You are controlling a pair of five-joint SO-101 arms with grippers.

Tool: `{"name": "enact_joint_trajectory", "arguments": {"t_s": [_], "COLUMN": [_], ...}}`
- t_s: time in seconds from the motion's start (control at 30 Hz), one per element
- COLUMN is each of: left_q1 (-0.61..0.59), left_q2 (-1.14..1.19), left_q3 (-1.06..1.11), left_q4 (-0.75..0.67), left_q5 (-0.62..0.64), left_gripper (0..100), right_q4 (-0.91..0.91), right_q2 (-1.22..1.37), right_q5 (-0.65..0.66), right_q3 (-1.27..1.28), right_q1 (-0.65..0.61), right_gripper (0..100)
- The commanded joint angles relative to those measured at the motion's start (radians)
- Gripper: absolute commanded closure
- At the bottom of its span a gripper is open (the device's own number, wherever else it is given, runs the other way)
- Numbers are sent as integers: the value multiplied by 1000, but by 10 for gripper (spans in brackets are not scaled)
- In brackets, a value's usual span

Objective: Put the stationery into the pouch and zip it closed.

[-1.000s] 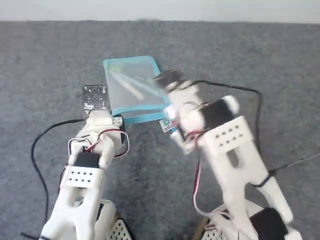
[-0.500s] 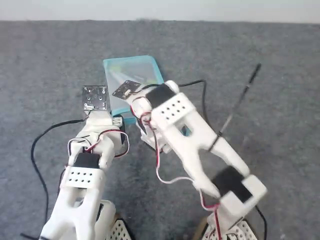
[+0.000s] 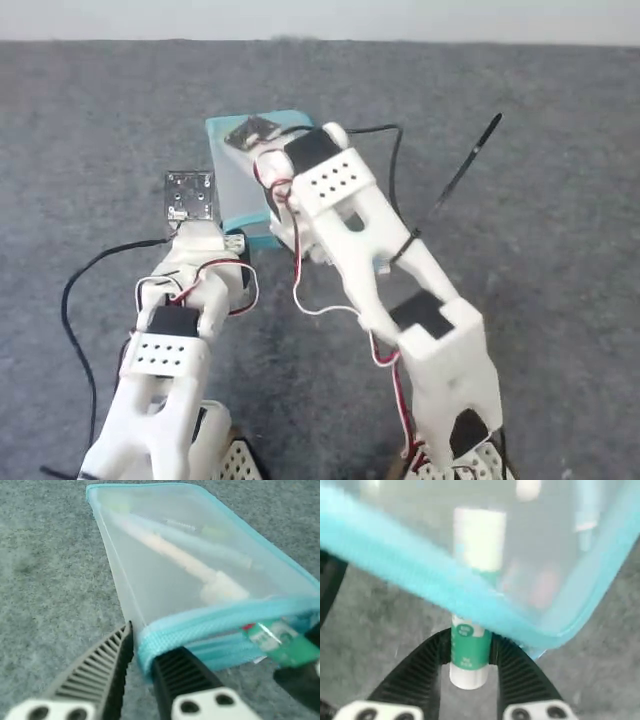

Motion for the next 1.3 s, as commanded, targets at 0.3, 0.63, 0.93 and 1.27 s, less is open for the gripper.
{"name": "enact_joint_trajectory", "arguments": {"t_s": [0.3,0.63,0.93,1.27], "left_q1": [172,186,176,-57], "left_q2": [-9,-9,-9,-8], "left_q3": [-12,-13,-12,-85], "left_q4": [40,41,40,40], "left_q5": [-157,-198,-198,-81], "left_gripper": [989,990,990,990], "right_q4": [39,39,41,38], "right_q2": [131,105,-102,-417], "right_q5": [-54,-44,-55,-46], "right_q3": [-318,-316,-308,-44], "right_q1": [47,139,84,176], "right_gripper": [989,839,756,756]}}
